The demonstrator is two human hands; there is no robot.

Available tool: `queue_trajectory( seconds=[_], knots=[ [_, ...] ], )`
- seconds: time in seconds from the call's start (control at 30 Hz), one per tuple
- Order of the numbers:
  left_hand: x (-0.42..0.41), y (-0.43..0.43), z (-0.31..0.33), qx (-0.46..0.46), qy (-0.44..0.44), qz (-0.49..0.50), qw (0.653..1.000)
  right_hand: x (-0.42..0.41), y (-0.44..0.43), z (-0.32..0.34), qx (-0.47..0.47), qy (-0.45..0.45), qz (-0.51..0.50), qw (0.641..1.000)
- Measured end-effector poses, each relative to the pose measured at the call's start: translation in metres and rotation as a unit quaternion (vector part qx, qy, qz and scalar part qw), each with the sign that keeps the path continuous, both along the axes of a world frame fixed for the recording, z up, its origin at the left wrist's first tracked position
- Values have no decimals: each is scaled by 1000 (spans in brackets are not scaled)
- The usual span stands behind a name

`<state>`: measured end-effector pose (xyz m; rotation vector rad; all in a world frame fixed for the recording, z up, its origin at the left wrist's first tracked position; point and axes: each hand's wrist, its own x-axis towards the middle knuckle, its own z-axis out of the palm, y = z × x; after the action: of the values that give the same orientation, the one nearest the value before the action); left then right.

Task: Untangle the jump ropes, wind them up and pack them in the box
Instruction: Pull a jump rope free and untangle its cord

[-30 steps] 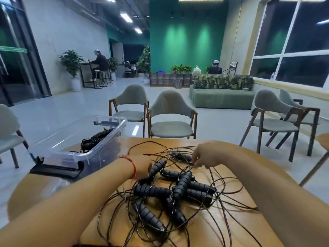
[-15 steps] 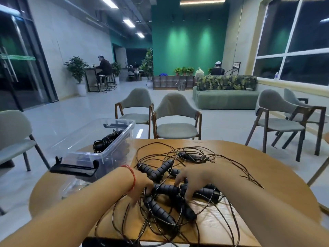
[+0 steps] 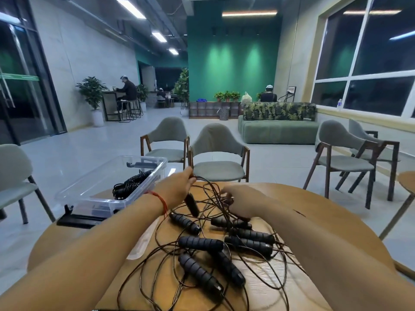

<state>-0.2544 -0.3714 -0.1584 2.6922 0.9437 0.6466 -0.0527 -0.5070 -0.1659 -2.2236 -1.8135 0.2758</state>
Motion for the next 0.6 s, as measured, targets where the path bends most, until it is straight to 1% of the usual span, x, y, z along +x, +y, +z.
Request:
queue_trajectory(
  seconds=[0.07, 0.13, 0.2, 0.23, 0.3, 0.33, 0.4, 0.43, 0.47, 0.53, 0.6],
  knots=[
    [6, 3, 21, -1, -46, -13, 999, 0, 4, 19, 78, 90, -33, 992],
    [12, 5, 44, 27, -79, -16, 996, 0, 9, 41, 153, 177, -54, 971],
    [18, 8, 63, 50, -103, -15, 993, -3, 13, 61, 182, 277, -44, 942],
    [21, 8, 74, 54, -109, -16, 992, -5, 13, 70, 186, 299, -29, 935],
    [25, 9, 90, 53, -113, -27, 992, -8, 13, 81, 172, 278, 7, 945],
    [27, 9, 97, 55, -110, -34, 992, -8, 14, 84, 158, 247, 21, 956],
    [31, 8, 107, 59, -100, -44, 992, -4, 18, 87, 143, 153, 31, 977],
    [31, 8, 110, 58, -98, -48, 992, 0, 22, 87, 146, 116, 29, 982],
    [32, 9, 112, 56, -102, -52, 992, 5, 25, 87, 150, 97, 24, 984],
    [31, 11, 114, 68, -104, -50, 991, 13, 26, 90, 159, 130, 10, 979],
    [28, 13, 114, 119, -65, -30, 990, 23, 24, 96, 180, 158, -3, 971]
  ],
)
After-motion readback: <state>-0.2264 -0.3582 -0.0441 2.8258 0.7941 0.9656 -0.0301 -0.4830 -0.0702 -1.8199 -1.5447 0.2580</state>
